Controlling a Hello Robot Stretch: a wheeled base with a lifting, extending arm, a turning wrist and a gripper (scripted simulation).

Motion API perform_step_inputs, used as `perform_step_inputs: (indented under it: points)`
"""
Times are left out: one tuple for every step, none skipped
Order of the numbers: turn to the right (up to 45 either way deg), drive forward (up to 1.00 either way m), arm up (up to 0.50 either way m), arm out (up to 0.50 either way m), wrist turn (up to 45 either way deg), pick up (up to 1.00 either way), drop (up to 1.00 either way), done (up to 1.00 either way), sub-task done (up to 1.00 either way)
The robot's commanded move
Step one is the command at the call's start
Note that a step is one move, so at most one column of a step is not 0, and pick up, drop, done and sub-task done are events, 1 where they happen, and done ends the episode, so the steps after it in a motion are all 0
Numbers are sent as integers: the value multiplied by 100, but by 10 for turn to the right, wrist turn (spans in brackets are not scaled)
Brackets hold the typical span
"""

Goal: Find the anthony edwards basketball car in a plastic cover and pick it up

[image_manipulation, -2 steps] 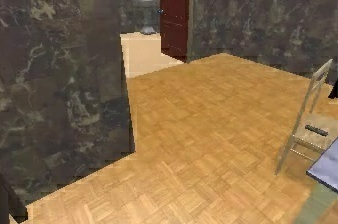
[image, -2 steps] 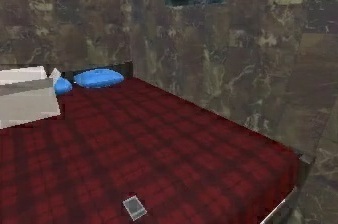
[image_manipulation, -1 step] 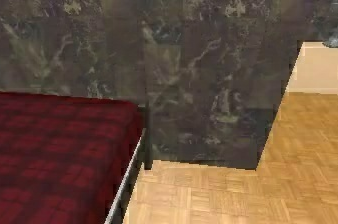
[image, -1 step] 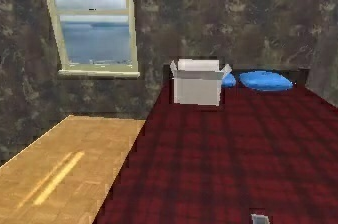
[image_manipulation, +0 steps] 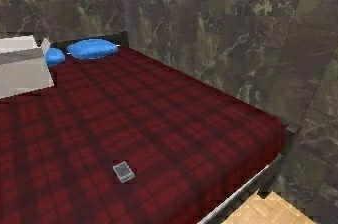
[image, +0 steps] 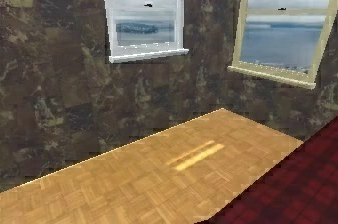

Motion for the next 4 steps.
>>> perform_step_inputs:
  points:
    - [-120, 0, 0, 0, 0, 0, 0, 0, 0]
    - [0, 0, 50, 0, 0, 0, 0, 0, 0]
    - [0, 0, 36, 0, 0, 0, 0, 0, 0]
    - [0, 0, 0, 22, 0, 0, 0, 0, 0]
